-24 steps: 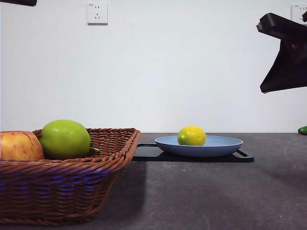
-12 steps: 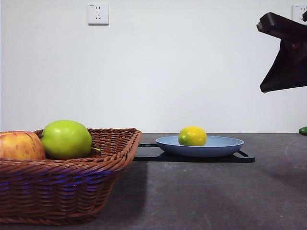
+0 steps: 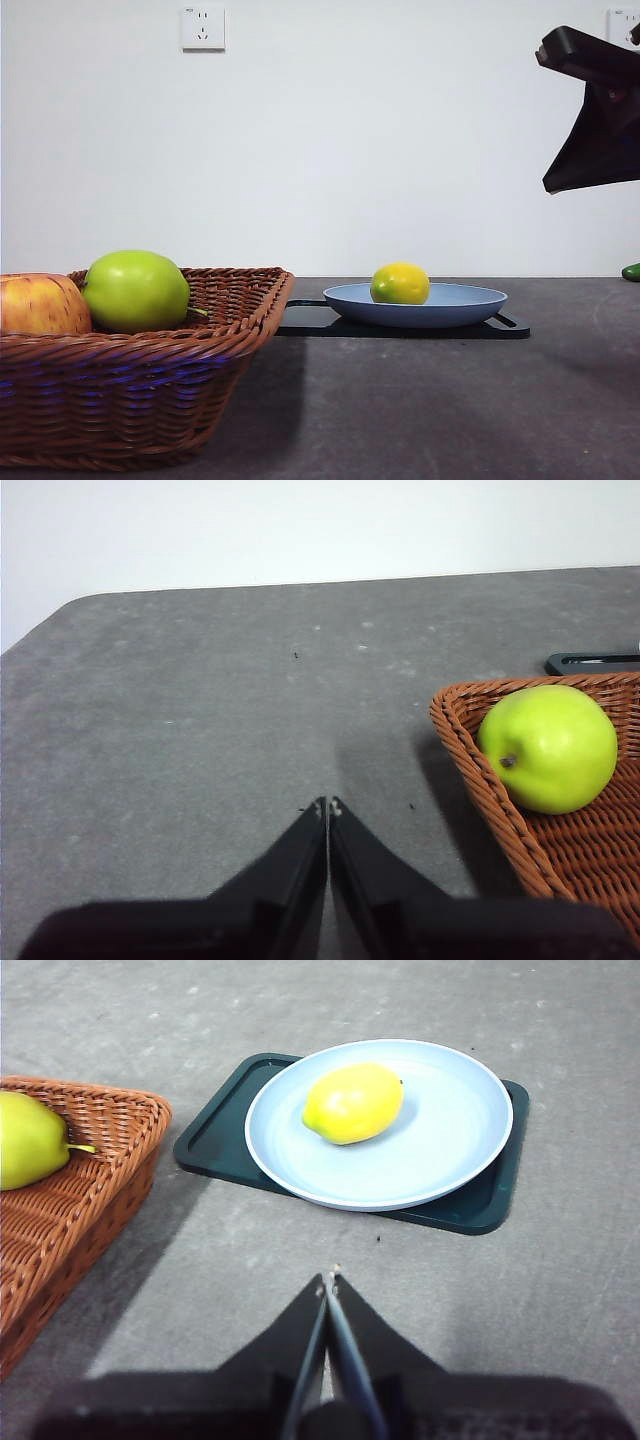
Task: Take the lemon from the basket,put the lemon in the plate,hand out the plate
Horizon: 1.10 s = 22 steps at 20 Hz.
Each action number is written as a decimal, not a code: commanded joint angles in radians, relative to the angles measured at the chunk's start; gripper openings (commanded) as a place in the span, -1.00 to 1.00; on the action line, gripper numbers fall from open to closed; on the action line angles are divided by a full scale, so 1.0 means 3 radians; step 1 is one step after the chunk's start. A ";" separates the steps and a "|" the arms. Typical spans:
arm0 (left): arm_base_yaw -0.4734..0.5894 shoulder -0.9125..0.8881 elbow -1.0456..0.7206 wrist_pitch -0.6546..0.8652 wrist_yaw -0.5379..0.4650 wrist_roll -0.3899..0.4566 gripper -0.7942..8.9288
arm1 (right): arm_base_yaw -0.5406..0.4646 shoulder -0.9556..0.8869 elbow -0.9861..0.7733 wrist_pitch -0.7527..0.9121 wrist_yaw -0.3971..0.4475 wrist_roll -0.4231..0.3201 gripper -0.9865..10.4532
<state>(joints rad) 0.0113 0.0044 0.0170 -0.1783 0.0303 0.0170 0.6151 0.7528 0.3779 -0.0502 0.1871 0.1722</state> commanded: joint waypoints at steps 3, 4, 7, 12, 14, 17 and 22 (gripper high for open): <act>0.0010 -0.0009 -0.0038 0.0094 0.0000 -0.0033 -0.82 | 0.0023 0.0017 0.0031 0.0046 0.0011 0.0034 -0.82; 0.0010 -0.0009 -0.0038 0.0095 -0.0001 -0.0032 -0.82 | 0.0023 0.0017 0.0031 0.0046 0.0011 0.0034 -0.82; 0.0010 -0.0009 -0.0038 0.0094 -0.0001 -0.0032 -0.82 | 0.0023 0.0017 0.0031 0.0046 0.0011 0.0034 -0.82; 0.0010 -0.0009 -0.0038 0.0095 -0.0001 -0.0032 -0.82 | 0.0023 0.0017 0.0031 0.0046 0.0010 0.0034 -0.82; 0.0010 -0.0009 -0.0038 0.0095 -0.0001 -0.0032 -0.82 | 0.0005 -0.0134 0.0031 0.0025 0.0050 0.0033 -0.82; 0.0010 -0.0009 -0.0038 0.0097 -0.0001 -0.0032 -0.82 | -0.0167 -0.0605 -0.0064 0.0025 0.0061 -0.0393 -0.82; 0.0010 -0.0009 -0.0038 0.0095 0.0000 -0.0032 -0.82 | -0.1078 -0.1717 -0.0647 0.0031 -0.0708 -0.0493 -0.82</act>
<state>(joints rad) 0.0113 0.0044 0.0170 -0.1619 0.0299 0.0143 0.3004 0.2436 0.1844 -0.0521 -0.0048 0.0383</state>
